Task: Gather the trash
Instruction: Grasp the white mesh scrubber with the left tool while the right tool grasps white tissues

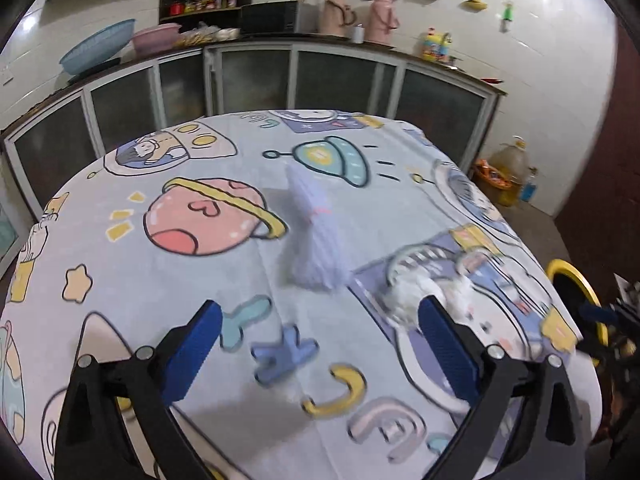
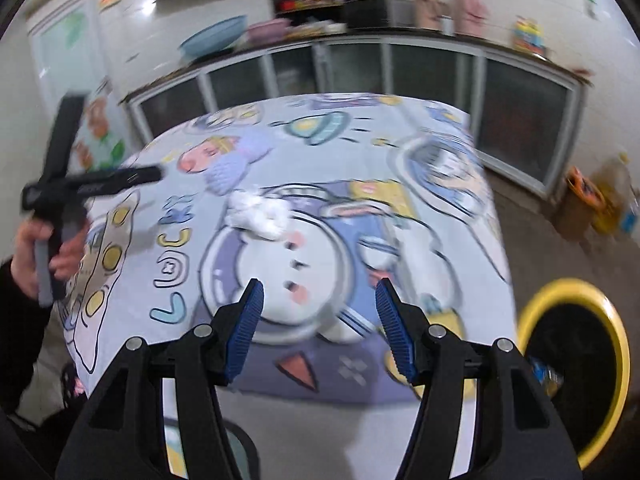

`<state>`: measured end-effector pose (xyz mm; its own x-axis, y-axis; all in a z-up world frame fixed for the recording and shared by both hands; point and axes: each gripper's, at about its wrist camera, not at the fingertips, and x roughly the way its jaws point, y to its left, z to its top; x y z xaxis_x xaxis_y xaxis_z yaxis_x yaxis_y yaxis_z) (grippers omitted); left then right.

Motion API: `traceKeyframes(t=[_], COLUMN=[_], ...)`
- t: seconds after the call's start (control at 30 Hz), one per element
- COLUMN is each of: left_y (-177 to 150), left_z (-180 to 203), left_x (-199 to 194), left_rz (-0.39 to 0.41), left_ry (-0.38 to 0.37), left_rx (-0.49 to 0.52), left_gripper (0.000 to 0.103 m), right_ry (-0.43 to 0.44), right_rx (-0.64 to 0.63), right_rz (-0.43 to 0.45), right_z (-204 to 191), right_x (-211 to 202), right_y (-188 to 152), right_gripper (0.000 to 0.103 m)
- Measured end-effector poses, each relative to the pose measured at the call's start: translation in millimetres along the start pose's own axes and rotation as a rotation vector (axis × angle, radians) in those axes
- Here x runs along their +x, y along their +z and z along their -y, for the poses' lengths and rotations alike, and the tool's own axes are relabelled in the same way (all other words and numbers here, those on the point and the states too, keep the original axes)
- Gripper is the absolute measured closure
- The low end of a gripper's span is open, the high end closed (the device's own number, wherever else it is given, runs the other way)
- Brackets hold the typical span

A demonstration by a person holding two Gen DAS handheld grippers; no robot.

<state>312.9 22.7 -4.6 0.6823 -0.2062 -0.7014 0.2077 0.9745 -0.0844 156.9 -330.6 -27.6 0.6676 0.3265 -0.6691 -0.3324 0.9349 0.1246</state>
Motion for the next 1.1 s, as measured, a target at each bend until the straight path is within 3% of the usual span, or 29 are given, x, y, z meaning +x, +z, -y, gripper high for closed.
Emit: traceKeyframes(t=[0.23, 0.47, 0.9, 0.93, 1.0, 1.07, 1.1], left_y=[36.7, 52.6, 61.6, 60.1, 58.6, 58.3, 58.8], left_z=[-1.0, -6.1, -13.6, -13.9, -10.4, -10.7, -13.5], left_x=[51.0, 95.4, 159.1, 162.8, 165.6, 162.1, 158.5], left_rz=[-0.033, -0.086, -0.183, -0.182, -0.168, -0.15, -0.146], left_ry=[0.03, 0.045, 0.066, 0.079, 0.147, 0.158, 0.136], left_rx=[-0.04, -0.092, -0.137, -0.138, -0.104, -0.082, -0.096], left_gripper=[0.008, 0.008, 0.009, 0.012, 0.031, 0.067, 0.075], right_ry=[0.04, 0.05, 0.047, 0.036, 0.028, 0.034, 0.034], right_rx=[-0.128, -0.226, -0.223, -0.229, -0.228, -0.195, -0.188], right_rz=[-0.025, -0.074, -0.161, -0.167, -0.178, -0.179, -0.179], right_z=[-29.4, -55.0, -57.3, -57.8, -56.9, -54.1, -53.9], right_x=[42.7, 93.9, 156.6, 159.2, 162.1, 160.9, 159.4], right_y=[30.2, 46.7, 61.2, 61.0, 60.9, 63.1, 63.6], right_gripper=[0.044, 0.044, 0.044, 0.047, 0.052, 0.056, 0.057])
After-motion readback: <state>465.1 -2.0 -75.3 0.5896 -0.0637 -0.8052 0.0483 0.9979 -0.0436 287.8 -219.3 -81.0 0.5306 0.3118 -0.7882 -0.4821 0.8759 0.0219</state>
